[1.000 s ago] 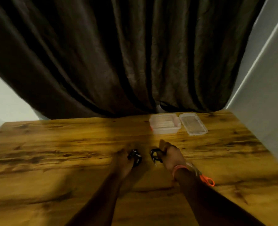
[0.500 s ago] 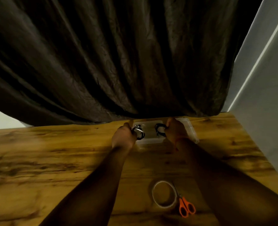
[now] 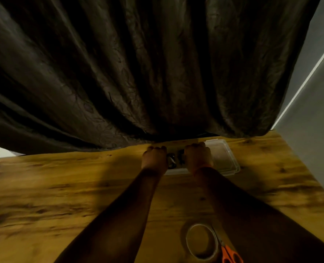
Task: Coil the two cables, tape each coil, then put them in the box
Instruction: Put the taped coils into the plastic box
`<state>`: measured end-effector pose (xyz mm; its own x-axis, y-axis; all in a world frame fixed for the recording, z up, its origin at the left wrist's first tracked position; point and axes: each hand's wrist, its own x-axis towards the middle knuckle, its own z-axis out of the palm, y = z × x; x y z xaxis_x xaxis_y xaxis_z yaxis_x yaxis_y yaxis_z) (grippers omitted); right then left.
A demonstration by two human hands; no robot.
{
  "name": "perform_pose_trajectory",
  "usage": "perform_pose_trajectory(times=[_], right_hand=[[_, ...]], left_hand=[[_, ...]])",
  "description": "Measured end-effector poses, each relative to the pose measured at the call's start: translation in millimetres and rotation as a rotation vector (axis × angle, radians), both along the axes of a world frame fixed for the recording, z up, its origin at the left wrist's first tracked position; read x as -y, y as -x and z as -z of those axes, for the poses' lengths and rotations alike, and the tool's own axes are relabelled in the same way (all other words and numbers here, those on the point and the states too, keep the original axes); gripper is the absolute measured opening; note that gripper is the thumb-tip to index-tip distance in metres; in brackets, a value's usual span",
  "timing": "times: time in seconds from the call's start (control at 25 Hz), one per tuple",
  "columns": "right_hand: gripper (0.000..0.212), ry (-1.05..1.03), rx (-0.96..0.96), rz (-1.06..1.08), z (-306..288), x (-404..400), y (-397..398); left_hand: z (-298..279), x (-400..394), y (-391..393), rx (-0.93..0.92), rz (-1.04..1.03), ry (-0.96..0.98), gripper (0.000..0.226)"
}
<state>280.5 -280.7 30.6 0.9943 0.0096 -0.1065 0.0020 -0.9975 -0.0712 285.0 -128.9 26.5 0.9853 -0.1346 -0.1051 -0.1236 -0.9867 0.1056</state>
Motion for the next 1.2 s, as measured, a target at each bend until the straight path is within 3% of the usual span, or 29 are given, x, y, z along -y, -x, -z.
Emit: perform_pose_trajectory(times=[0.28,0.68,0.84,1.0,1.2], right_hand=[[0.027,0.156,-0.065,-0.133,6,-2,0],[0.032,0.263,-0.127,-0.210,2,-1,7],[0.035,0.097,-0.070,-0.192,-4,8,9],[0.031,-0.029,0.131,-0.019,10,55,7],[0.051,0.037,0.001,0.123,36,112,35]], left_hand=[[4,5,0,-0.036,0.091,-0.228,0.037],[6,2,8,0.011,0.042,-0.098,0.050],[4,3,10,0.021,0.058,-0.080,0.046],[3,-5,15,0.058,-0.059,0.186,0.046],[10,-24,32,0.125,-0.466,0.741,0.019]])
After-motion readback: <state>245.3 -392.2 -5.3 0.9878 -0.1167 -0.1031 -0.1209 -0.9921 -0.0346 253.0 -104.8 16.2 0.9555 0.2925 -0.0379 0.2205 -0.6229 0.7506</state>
